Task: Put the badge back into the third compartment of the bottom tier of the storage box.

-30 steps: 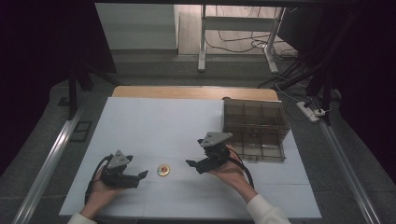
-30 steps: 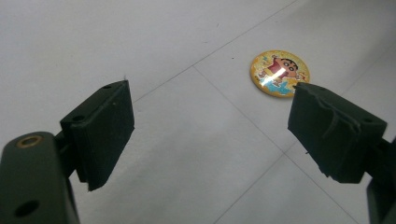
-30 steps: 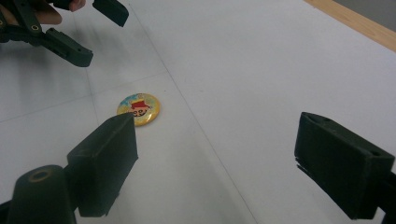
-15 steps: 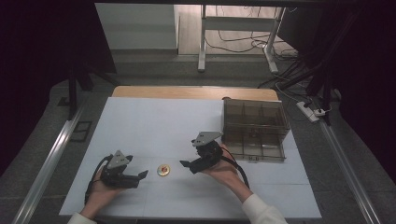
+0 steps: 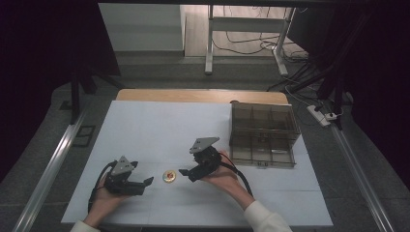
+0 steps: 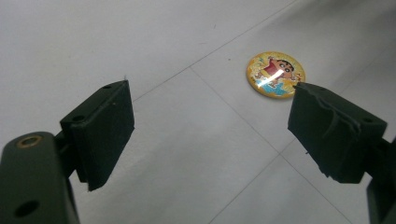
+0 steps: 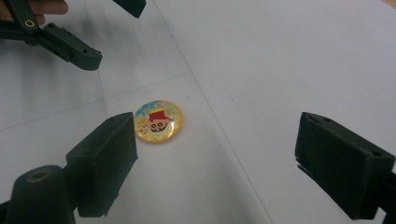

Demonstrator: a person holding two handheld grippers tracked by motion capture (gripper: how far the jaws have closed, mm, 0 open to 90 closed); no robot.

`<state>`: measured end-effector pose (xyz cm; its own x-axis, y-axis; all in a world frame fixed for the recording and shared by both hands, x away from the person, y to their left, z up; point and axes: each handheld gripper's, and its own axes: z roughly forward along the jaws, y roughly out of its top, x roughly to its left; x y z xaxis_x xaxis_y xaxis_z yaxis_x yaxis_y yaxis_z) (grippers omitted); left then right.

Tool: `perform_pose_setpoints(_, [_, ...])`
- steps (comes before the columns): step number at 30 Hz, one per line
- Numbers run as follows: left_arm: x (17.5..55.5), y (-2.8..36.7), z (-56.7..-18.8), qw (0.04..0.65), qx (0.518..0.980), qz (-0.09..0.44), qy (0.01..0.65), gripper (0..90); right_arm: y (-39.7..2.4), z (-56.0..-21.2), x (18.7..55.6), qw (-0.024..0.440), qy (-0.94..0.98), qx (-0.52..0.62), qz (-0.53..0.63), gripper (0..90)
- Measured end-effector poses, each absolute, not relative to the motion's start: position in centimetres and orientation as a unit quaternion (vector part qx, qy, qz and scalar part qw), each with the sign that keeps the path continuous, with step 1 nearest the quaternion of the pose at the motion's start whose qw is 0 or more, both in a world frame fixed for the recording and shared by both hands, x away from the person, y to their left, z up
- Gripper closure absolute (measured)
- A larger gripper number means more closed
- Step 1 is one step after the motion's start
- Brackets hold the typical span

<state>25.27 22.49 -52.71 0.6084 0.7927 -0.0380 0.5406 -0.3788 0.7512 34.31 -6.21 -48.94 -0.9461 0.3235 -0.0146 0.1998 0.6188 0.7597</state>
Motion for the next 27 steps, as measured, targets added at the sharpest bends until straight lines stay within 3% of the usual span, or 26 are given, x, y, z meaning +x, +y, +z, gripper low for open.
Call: perform_pose_setpoints(27, [25.3, 22.7, -52.9, 0.373, 0.814, 0.167, 0.413, 14.6, -1.5, -51.7, 34.1, 0.032, 0.925, 0.100, 0.365, 15.2])
